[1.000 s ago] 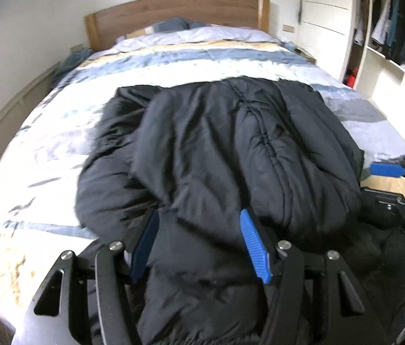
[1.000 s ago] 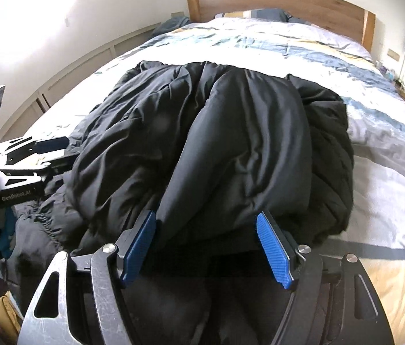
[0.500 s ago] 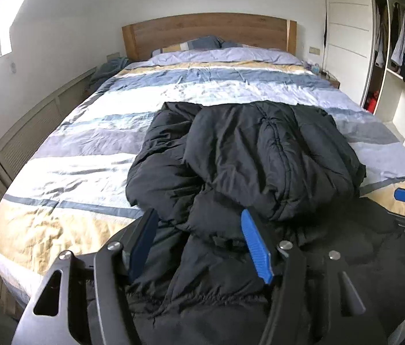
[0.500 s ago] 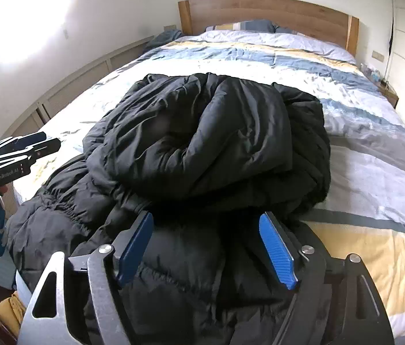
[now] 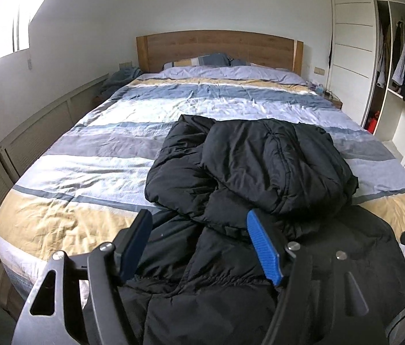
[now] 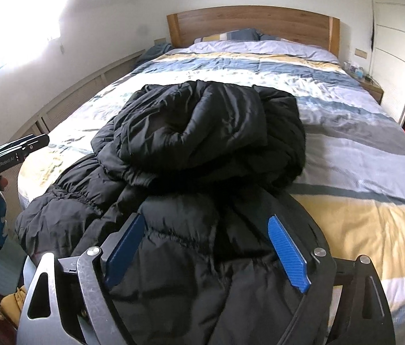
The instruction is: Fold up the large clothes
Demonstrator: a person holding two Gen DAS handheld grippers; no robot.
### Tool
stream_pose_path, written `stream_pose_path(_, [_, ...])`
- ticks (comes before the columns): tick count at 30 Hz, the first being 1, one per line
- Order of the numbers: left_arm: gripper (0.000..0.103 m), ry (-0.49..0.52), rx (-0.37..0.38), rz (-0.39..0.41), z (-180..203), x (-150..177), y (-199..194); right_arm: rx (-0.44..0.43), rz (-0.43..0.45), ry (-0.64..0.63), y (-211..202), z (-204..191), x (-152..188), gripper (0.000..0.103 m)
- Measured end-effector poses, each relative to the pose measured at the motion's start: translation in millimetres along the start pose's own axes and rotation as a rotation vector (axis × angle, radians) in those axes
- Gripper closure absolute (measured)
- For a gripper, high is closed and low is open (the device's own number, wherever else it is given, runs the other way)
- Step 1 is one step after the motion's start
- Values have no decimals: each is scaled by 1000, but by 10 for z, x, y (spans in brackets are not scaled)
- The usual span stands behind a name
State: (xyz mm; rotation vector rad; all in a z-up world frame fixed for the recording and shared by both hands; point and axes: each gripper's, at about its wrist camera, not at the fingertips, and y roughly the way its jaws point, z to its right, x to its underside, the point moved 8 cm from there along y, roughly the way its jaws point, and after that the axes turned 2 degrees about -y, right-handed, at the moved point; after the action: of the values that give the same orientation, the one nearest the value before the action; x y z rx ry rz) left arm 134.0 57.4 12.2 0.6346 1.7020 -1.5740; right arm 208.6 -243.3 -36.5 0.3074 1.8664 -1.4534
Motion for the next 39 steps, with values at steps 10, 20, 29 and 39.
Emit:
stream_pose_path(10, [35,-8,-27,28,-164,1,-130,72,16,107,-345,495,273,3])
stream_pose_path(20, [34,-22,-46,13,-345,51,-76,144,6,183,-514,935,512,0])
stream_pose_path(29, [34,-90,-96,-69,-1100,260,57,191,9,219,-681,1225,644,0])
stream_pose_path(39, [34,-321,95,-264,-2130,1066,180,159,-64,245,-548,1366,852,0])
